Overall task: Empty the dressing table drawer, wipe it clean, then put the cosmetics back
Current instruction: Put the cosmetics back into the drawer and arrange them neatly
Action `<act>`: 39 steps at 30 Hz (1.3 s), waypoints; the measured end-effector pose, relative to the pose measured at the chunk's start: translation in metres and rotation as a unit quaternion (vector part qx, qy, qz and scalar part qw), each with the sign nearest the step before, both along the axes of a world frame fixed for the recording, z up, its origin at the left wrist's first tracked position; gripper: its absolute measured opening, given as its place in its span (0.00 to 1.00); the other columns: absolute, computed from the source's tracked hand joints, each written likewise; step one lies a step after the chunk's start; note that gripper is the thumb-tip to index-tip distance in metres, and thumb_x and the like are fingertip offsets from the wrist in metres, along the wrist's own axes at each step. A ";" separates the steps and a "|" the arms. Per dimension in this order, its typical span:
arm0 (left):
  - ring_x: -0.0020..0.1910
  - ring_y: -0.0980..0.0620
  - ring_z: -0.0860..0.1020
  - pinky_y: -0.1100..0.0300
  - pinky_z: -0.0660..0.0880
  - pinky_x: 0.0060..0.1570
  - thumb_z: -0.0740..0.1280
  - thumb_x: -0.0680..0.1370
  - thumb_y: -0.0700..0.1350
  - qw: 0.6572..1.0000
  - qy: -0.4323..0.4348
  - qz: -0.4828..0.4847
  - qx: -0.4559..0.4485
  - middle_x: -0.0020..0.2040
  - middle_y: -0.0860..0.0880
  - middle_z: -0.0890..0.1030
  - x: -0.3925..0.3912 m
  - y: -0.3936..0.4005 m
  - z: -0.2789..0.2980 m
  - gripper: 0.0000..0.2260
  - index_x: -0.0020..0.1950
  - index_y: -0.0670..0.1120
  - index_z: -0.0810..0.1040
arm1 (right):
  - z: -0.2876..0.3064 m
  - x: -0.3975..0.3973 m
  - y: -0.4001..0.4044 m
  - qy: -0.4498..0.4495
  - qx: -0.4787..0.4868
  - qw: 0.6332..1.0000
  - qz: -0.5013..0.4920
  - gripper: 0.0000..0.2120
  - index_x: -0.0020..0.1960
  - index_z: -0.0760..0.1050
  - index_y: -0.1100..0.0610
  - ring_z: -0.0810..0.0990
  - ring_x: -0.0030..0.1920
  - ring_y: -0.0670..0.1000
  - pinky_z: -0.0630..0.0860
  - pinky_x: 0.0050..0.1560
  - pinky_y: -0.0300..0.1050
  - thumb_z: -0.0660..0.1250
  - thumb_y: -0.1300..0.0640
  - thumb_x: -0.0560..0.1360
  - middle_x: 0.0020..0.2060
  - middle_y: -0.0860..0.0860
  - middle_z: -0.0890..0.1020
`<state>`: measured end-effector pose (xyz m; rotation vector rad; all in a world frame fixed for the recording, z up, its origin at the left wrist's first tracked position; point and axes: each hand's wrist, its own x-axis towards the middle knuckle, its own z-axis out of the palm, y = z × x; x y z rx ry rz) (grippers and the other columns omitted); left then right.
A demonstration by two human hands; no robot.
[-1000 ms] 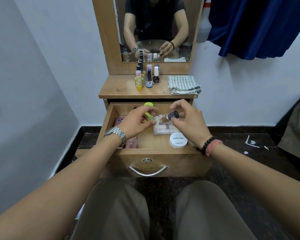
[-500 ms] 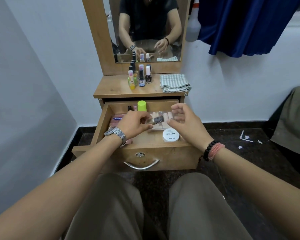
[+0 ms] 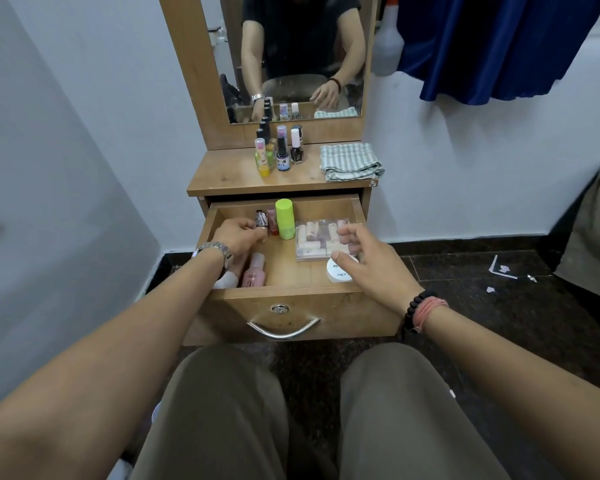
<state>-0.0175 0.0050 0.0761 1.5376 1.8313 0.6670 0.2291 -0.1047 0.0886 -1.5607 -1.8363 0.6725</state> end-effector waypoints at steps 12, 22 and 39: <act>0.37 0.44 0.78 0.61 0.68 0.31 0.70 0.71 0.48 0.958 0.276 -0.070 0.037 0.37 0.44 0.79 0.010 0.010 0.004 0.10 0.33 0.45 0.75 | -0.004 -0.001 -0.002 -0.035 -0.006 0.999 0.003 0.14 0.62 0.68 0.46 0.76 0.58 0.47 0.75 0.58 0.53 0.63 0.48 0.78 0.58 0.44 0.77; 0.46 0.42 0.80 0.56 0.77 0.43 0.70 0.71 0.51 0.937 0.339 -0.078 0.018 0.49 0.41 0.81 0.021 0.022 -0.003 0.15 0.51 0.42 0.79 | -0.004 -0.002 -0.003 -0.044 -0.013 0.999 0.005 0.12 0.61 0.68 0.45 0.76 0.57 0.46 0.76 0.57 0.52 0.62 0.47 0.78 0.57 0.42 0.78; 0.48 0.38 0.79 0.54 0.73 0.39 0.68 0.73 0.47 0.900 0.420 -0.104 0.050 0.50 0.39 0.79 0.022 0.032 -0.015 0.13 0.53 0.40 0.76 | 0.001 -0.003 -0.004 -0.053 -0.018 0.998 0.010 0.13 0.61 0.69 0.47 0.77 0.57 0.46 0.76 0.56 0.51 0.62 0.49 0.78 0.57 0.44 0.78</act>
